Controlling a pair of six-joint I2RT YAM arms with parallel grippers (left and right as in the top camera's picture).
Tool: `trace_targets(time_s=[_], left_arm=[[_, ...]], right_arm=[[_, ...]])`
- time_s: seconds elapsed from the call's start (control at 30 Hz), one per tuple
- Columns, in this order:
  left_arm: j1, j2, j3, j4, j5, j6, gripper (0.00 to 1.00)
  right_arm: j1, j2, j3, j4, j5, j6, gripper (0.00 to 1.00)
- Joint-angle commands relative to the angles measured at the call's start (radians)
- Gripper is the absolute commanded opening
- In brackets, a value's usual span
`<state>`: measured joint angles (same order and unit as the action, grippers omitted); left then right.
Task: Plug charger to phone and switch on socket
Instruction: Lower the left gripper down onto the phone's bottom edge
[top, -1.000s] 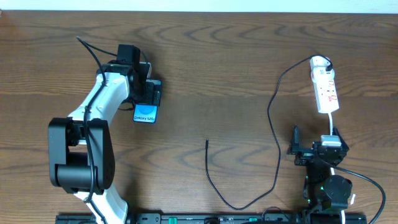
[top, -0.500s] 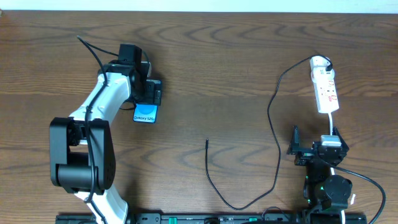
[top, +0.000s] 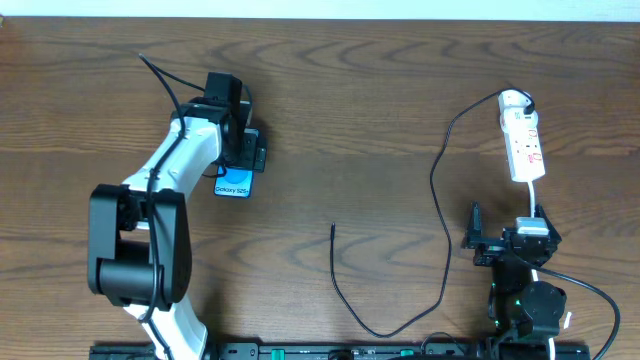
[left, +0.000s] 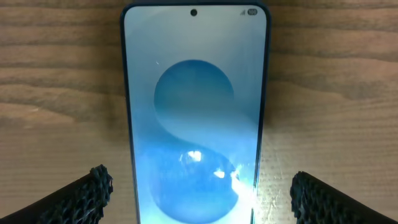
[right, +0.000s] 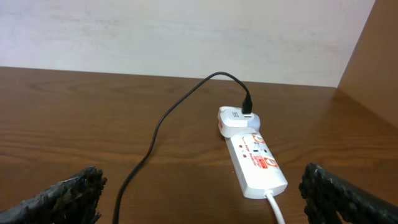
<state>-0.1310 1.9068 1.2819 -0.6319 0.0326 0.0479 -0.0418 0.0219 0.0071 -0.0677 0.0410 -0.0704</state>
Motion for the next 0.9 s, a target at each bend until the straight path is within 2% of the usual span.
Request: trace_targets(time_s=[0.0,0.27,0.87], left_arm=[[0.003,0.047,0.031,0.01,-0.019,-0.02,0.94],[0.003,0.051,0.031,0.022,-0.019,-0.069,0.94],[0.003,0.051,0.016,0.028,-0.019,-0.061,0.93]], right_arm=[[-0.005,-0.009,-0.002,-0.003,0.002,-0.013,0.99],[-0.005,-0.009,-0.002,-0.003,0.002,-0.013,0.99],[-0.005,-0.009,-0.002,-0.003,0.002,-0.013,0.99]])
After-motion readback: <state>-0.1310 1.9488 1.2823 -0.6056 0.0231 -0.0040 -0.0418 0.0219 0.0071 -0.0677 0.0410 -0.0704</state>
